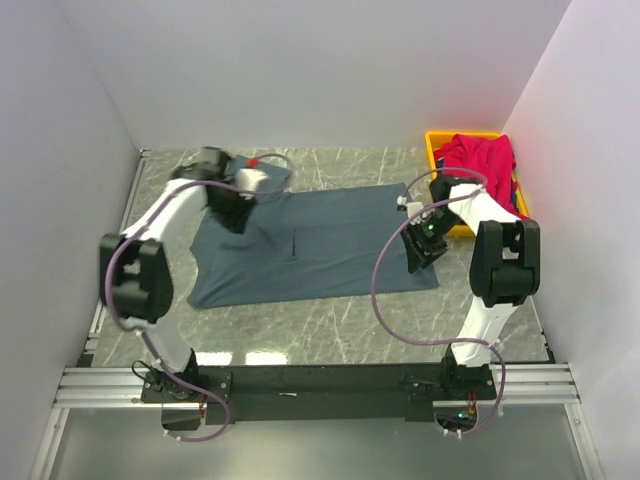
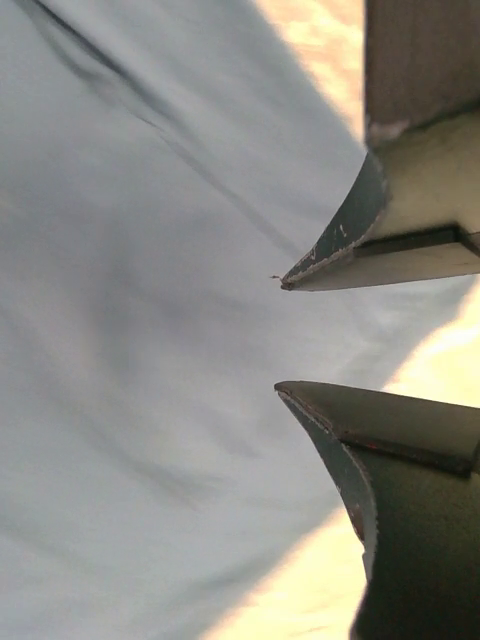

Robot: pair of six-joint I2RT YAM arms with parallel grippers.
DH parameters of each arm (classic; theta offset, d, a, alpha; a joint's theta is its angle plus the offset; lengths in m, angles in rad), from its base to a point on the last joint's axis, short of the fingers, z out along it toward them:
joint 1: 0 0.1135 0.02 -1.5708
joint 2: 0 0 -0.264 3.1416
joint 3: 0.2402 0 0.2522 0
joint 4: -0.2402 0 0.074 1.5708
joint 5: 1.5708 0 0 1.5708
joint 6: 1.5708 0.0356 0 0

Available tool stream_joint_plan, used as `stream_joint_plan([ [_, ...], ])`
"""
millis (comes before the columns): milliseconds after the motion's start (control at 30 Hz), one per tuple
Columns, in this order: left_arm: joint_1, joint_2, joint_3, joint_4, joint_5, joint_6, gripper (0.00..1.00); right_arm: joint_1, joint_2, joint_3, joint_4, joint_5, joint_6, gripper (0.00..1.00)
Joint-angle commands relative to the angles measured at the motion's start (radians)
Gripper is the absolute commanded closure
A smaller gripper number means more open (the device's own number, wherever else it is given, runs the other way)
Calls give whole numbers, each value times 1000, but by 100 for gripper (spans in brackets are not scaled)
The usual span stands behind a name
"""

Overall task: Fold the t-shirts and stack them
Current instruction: Fold the tshirt

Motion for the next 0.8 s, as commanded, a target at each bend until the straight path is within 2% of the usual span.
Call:
stream_joint_plan([
  [0,106,-87,-124,-120,125,16,55,52,-4,-37,58,70,12,44],
  [167,228,-113,-300,-130,156,48,61,87,9,-108,135,194,15,46],
  [267,249,-125,-370,-96,127,38,62,119,10,-142,152,232,11,46],
  [533,340,-92,-515,-15,1,39,65,214,-1,-202,129,250,-6,46],
  [767,438,-93,-532,-37,-24,102,64,268,-19,-235,61,199,-26,46],
])
